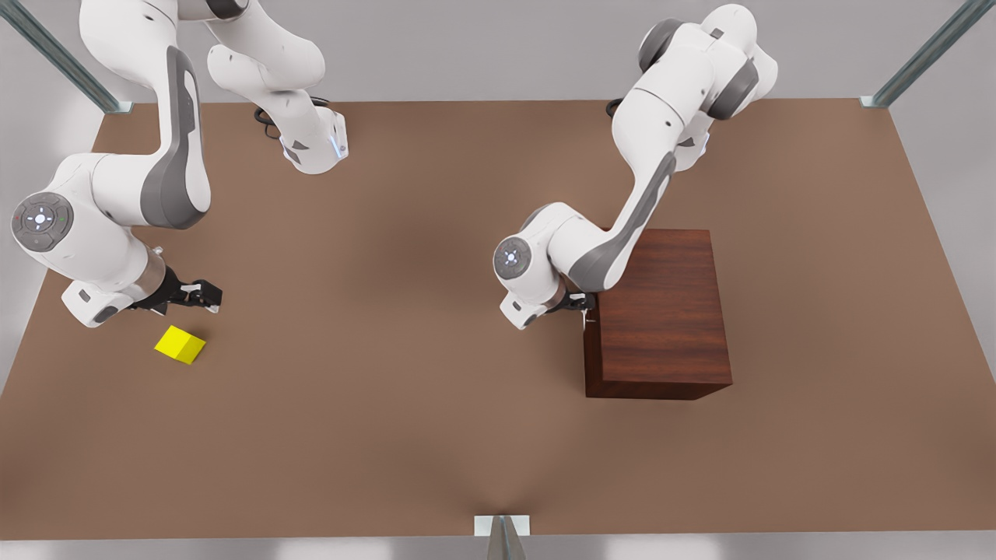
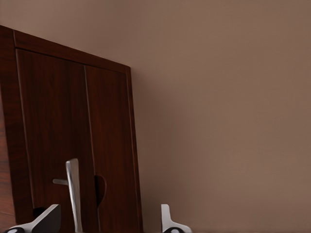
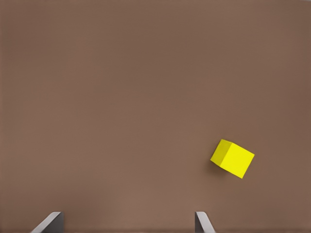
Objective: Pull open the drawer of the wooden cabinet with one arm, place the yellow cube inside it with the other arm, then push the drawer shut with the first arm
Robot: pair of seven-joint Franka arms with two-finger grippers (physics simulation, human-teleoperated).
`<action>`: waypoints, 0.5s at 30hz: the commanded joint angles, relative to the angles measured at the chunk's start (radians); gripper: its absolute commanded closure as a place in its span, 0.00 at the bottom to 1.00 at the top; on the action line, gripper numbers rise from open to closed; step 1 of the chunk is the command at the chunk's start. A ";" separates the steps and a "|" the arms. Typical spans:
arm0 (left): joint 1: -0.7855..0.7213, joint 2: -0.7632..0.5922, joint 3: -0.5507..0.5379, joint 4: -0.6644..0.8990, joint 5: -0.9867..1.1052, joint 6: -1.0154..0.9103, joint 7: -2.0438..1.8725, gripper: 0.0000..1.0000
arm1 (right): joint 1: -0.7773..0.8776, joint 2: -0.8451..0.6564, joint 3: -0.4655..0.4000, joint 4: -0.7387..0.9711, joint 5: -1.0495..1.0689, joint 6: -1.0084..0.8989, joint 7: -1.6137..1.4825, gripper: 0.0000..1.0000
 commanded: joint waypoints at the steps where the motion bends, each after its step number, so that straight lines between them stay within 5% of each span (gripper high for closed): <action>1: -0.001 -0.002 0.001 -0.010 0.015 0.009 -0.099 0.00 | 0.000 0.000 0.000 0.000 -0.004 0.000 0.033 0.00; 15: -0.005 0.018 0.001 -0.011 0.022 0.054 -0.143 0.00 | -0.001 0.011 0.002 0.000 0.002 0.000 0.104 0.00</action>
